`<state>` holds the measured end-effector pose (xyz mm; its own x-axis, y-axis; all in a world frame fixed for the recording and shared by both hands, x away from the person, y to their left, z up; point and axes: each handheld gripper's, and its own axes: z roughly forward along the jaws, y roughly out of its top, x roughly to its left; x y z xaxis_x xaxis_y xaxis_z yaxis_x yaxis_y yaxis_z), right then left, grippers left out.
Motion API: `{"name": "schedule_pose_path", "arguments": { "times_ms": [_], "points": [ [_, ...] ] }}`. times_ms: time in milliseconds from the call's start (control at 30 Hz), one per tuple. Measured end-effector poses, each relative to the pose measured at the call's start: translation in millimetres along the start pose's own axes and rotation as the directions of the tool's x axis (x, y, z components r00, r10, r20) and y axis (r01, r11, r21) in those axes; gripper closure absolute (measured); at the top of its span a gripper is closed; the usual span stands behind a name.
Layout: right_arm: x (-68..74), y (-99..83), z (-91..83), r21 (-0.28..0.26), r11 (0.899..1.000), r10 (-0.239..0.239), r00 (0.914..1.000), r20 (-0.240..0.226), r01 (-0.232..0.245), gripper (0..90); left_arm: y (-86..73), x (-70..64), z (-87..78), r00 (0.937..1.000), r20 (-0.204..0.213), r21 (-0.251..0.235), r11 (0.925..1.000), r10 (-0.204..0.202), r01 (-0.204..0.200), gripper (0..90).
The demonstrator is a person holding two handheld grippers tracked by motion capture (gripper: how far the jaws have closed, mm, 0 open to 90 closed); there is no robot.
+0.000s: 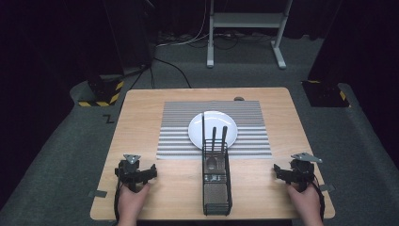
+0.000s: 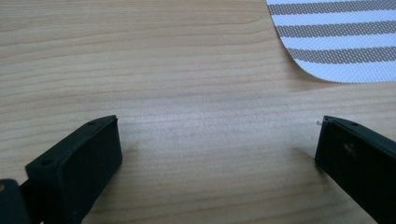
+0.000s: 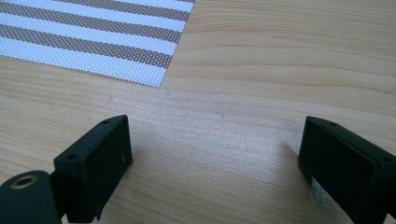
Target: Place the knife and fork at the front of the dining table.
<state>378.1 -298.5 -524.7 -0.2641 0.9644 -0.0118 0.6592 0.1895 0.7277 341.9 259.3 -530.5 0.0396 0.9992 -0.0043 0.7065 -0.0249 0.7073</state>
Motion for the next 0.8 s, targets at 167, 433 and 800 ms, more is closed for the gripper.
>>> {"name": "schedule_pose_path", "arguments": {
  "times_ms": [167,433,800],
  "points": [
    [1.5,0.8,0.8,-0.001,1.000,0.009,0.9999,0.013,-0.009,9.3,-0.2,-0.1,-0.2,1.0000,0.001,0.000,1.0000,0.001,-0.001,0.5],
    [6.2,1.9,1.9,-0.001,0.999,0.045,0.9979,0.046,-0.045,9.5,-2.5,0.2,-2.4,0.9998,0.012,-0.003,0.9999,0.013,-0.013,1.0],
    [5.8,0.6,0.7,-0.001,0.999,0.037,0.9988,0.032,-0.037,9.5,-5.6,-4.1,-11.8,0.9957,0.068,-0.048,0.9971,0.062,-0.059,1.6]
  ]
}}
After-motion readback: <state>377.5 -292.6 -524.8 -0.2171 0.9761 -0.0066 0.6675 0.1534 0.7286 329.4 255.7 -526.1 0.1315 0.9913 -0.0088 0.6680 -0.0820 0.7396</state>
